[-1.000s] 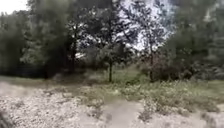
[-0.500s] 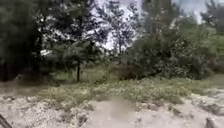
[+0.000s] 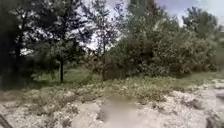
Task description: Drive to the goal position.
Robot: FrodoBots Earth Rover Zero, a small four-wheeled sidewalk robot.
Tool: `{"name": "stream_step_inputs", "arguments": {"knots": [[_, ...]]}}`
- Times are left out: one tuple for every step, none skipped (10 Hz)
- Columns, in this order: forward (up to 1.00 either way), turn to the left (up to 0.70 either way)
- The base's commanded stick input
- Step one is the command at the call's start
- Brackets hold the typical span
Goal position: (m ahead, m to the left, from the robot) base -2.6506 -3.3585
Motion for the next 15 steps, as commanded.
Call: {"name": "stream_step_inputs", "arguments": {"knots": [[0.00,0.00],[0.00,0.00],[0.00,0.00],[0.00,0.00],[0.00,0.00],[0.00,0.00],[0.00,0.00],[0.00,0.00],[0.52,0.00],[0.70,0.00],[0.70,0.00],[0.70,0.00],[0.70,-0.02],[0.70,-0.26],[0.70,-0.35]]}}
